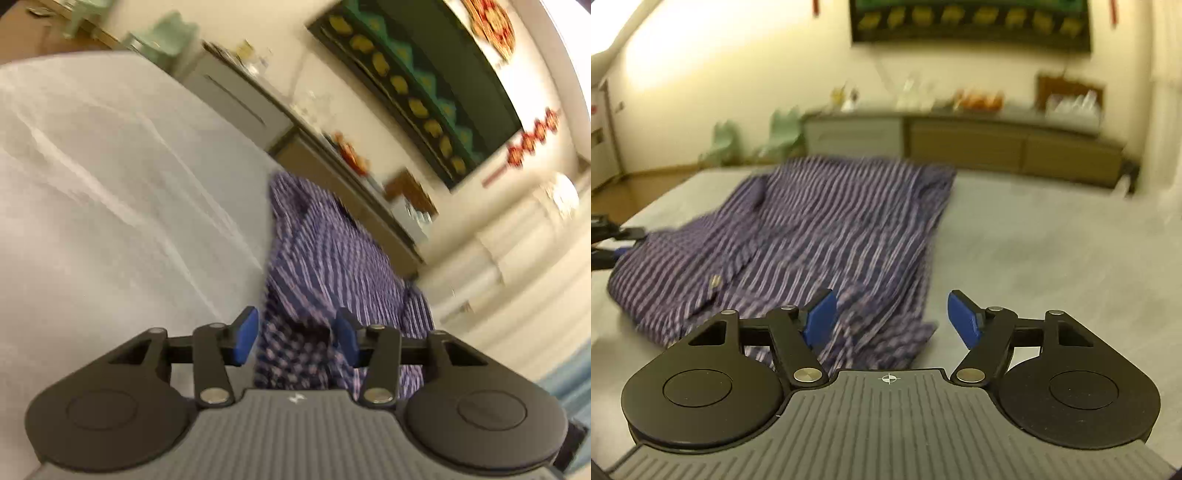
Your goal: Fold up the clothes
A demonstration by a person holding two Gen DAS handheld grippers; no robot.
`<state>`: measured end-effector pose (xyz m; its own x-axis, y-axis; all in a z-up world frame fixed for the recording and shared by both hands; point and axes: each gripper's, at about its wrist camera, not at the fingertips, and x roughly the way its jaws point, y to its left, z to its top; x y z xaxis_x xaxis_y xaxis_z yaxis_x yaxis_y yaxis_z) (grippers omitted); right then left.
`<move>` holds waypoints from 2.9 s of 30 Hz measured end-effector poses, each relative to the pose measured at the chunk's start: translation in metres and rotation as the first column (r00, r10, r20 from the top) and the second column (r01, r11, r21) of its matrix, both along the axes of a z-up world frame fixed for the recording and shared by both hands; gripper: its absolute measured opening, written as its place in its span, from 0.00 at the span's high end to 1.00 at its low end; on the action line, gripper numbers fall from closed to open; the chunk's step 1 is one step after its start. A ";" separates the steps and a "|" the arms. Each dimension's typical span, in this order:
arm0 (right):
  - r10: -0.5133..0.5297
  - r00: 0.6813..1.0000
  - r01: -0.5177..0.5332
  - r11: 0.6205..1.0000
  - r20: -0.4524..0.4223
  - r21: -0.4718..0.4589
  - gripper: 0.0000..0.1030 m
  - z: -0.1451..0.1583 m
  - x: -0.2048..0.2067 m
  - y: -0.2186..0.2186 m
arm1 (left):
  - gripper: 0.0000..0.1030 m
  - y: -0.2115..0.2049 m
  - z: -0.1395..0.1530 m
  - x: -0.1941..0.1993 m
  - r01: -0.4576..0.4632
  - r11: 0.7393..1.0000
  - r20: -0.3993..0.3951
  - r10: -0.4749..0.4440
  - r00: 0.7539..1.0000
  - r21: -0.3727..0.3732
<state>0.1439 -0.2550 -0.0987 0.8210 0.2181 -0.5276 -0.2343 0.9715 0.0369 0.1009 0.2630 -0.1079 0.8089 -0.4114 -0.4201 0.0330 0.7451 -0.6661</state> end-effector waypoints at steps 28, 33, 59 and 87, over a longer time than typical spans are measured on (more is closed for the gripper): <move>0.192 0.958 -0.219 0.969 -0.215 -0.113 0.44 -0.035 -0.011 0.044 | 0.68 -0.079 0.000 -0.037 0.351 0.868 -0.198 -0.297 0.934 0.351; 0.241 0.923 -0.289 0.949 -0.300 -0.126 0.40 -0.018 -0.057 0.039 | 0.68 -0.075 0.012 -0.068 0.393 0.856 -0.251 -0.320 0.913 0.337; 0.389 0.846 -0.468 0.870 -0.366 -0.156 0.51 -0.013 0.289 0.062 | 0.45 -0.088 -0.011 0.259 0.507 0.523 -0.202 -0.533 0.822 0.685; 0.412 0.911 -0.400 0.869 -0.024 -0.292 0.43 0.028 -0.168 0.026 | 0.41 -0.059 0.061 -0.068 0.470 0.679 -0.023 -0.556 0.831 0.565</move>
<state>-0.0237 -0.2290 -0.0710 0.7129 0.3822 -0.5879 -0.6061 0.7576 -0.2423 0.0325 0.2035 -0.0473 0.6042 -0.5274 -0.5973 0.5761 0.8070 -0.1297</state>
